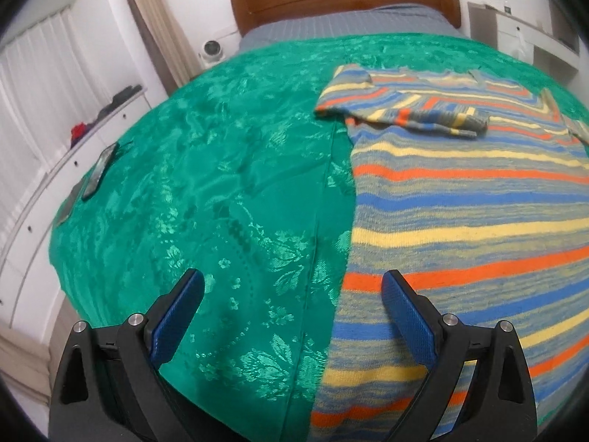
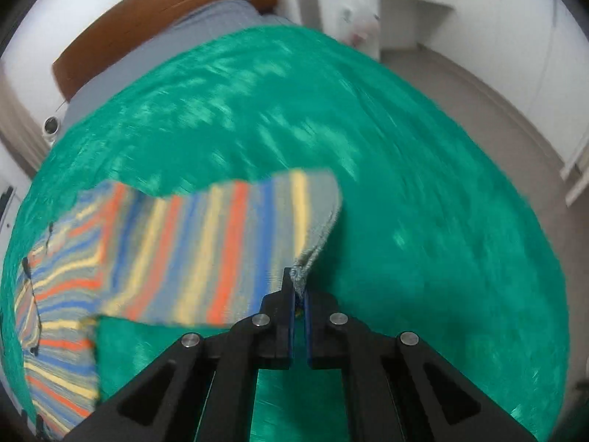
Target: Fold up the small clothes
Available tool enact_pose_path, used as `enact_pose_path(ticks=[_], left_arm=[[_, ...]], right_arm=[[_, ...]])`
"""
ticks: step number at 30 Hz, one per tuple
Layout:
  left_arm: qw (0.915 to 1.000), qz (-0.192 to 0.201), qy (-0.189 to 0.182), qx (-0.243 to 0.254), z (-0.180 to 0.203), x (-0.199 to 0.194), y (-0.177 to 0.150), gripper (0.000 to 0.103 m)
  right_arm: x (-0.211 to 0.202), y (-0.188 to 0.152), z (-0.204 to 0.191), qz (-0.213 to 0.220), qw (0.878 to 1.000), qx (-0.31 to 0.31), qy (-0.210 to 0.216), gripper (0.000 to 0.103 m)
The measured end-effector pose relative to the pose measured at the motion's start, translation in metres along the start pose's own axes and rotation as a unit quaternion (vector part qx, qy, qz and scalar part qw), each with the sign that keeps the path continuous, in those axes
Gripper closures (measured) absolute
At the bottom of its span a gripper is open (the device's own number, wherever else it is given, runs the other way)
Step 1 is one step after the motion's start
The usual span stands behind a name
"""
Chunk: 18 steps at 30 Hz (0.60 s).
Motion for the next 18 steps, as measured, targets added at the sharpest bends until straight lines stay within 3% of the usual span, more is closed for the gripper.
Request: enact_pose_path(ticks=[5,10,13,18], left_arm=[[0.9998,-0.007,0.015,-0.004,-0.003,0.000,-0.003,0.005],[0.9996,-0.014,0.022,-0.014,-0.006,0.002,-0.003,0.005],[0.9995,-0.015,0.025,-0.010,-0.004,0.004,-0.004,0.005],[0.9995,-0.011,0.029,0.003,-0.001,0.001,-0.006,0.005]], right_arm=[[0.002,-0.022,0.018,0.018,0.998,0.051,0.008,0.100],[-0.024,-0.023,0.023,0.058,0.997,0.050,-0.014,0.100],[-0.013,-0.031,0.028,0.032,0.998,0.042,-0.032,0.101],[-0.005,-0.037,0.042,0.017,0.997,0.073,0.006,0.101]])
Point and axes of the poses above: each gripper's, at about its wrist camera, not at the fingertips, and x roughly the way its jaws point, z to its right, y to its top, the point moved 1 cm from there along x, roughly the way its jaws point, and after that the axes turned 10 degrees about -x, right-handed, at the moved point
